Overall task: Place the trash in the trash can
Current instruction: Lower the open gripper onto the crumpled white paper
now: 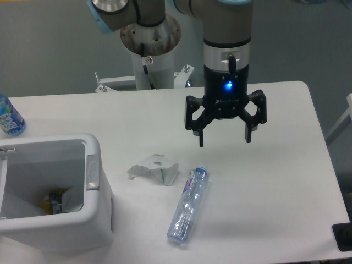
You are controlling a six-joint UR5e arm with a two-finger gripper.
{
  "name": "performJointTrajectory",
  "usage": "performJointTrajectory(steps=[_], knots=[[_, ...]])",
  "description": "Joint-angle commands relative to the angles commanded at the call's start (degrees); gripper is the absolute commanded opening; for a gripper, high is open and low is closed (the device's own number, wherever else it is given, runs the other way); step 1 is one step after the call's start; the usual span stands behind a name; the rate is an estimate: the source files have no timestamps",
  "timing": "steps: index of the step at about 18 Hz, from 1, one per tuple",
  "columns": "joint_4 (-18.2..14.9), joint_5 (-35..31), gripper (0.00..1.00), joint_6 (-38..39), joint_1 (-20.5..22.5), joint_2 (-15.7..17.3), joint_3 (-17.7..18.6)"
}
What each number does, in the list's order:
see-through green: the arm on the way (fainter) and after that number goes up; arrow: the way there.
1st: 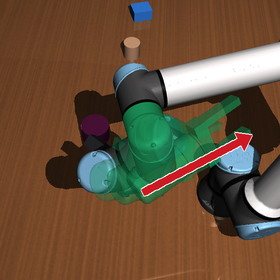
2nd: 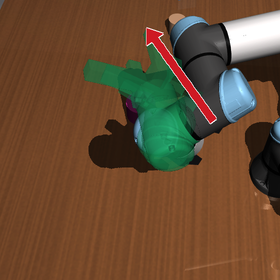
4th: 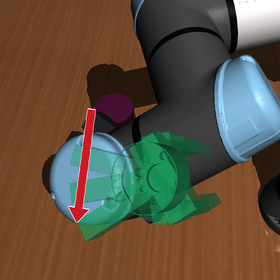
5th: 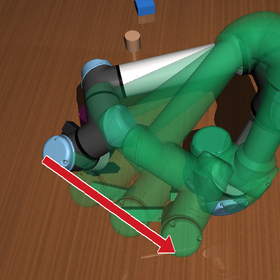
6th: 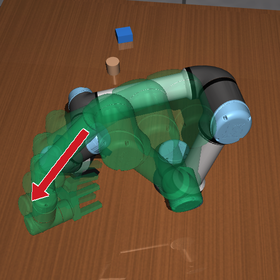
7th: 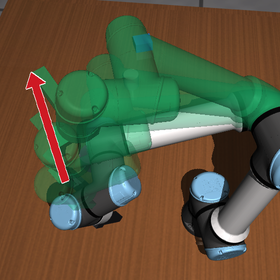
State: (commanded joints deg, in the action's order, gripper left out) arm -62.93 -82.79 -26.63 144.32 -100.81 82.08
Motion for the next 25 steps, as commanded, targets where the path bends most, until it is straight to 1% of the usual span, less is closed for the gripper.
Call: performJointTrajectory(steps=[3,6,9,11,13,14,15,18,20,21,23,25], knots=[[0.09,-2.73,1.00,-5.44,-0.18,0.26,2.90],[0.18,-3.17,1.00,-5.37,-0.35,0.17,3.87],[1.23,-3.17,1.00,-5.28,-0.44,0.09,6.33],[1.49,-3.43,1.00,-4.93,-0.53,0.09,7.47],[1.41,-4.22,1.00,-6.33,-0.88,-0.09,8.61],[1.23,-4.31,1.00,-9.55,-2.10,-0.26,8.97],[1.14,-4.40,1.00,-14.81,-2.72,-0.44,10.10],[1.67,-4.22,1.00,-27.39,-2.99,-0.62,14.67],[1.76,-4.22,1.00,-36.35,-4.48,-1.49,16.69],[1.76,-4.22,1.00,-39.44,-4.57,-1.58,17.49],[1.76,-4.05,1.00,-41.57,-5.27,-1.76,18.63],[1.93,-4.13,1.00,-41.49,-7.90,-3.68,18.90]])
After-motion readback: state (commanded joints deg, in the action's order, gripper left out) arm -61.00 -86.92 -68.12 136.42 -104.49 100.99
